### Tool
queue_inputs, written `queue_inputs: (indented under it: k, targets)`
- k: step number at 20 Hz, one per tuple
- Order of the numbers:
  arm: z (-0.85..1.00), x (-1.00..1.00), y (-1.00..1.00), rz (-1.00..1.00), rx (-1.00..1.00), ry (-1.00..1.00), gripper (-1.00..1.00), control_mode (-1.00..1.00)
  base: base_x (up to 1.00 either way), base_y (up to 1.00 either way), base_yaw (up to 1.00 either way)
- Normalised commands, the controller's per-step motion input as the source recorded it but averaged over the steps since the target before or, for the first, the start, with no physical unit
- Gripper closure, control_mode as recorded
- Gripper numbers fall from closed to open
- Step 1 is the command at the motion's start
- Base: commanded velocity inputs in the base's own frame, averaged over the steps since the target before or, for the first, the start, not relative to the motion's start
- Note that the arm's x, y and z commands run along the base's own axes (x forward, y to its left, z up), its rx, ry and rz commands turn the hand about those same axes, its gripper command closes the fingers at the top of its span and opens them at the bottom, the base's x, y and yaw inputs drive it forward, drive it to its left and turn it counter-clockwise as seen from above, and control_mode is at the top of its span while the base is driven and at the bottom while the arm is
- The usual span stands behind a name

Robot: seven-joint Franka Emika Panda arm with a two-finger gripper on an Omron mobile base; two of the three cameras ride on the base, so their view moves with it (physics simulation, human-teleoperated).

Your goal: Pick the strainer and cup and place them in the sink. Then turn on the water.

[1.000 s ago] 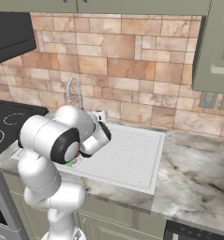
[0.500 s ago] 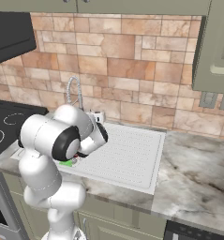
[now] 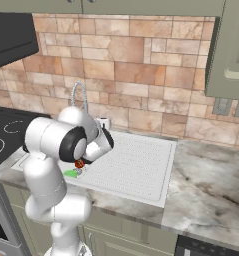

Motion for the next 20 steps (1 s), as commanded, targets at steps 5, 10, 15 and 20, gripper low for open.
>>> queue_inputs:
  k: [5, 10, 15, 20]
  targets:
    - [-0.22, 0.32, 0.0, 0.04, 0.05, -0.04, -1.0, -1.0, 0.0, 0.0, 0.0]
    - [-0.25, 0.2, 0.0, 0.03, 0.04, -0.04, -1.0, -1.0, 0.0, 0.0, 0.0]
    - [-0.28, 0.04, -0.04, 0.01, 0.03, -0.06, -1.0, -1.0, 0.0, 0.0, 0.0]
    - [-0.25, 0.07, -0.1, 0.01, 0.02, -0.05, -1.0, -1.0, 0.0, 0.0, 0.0]
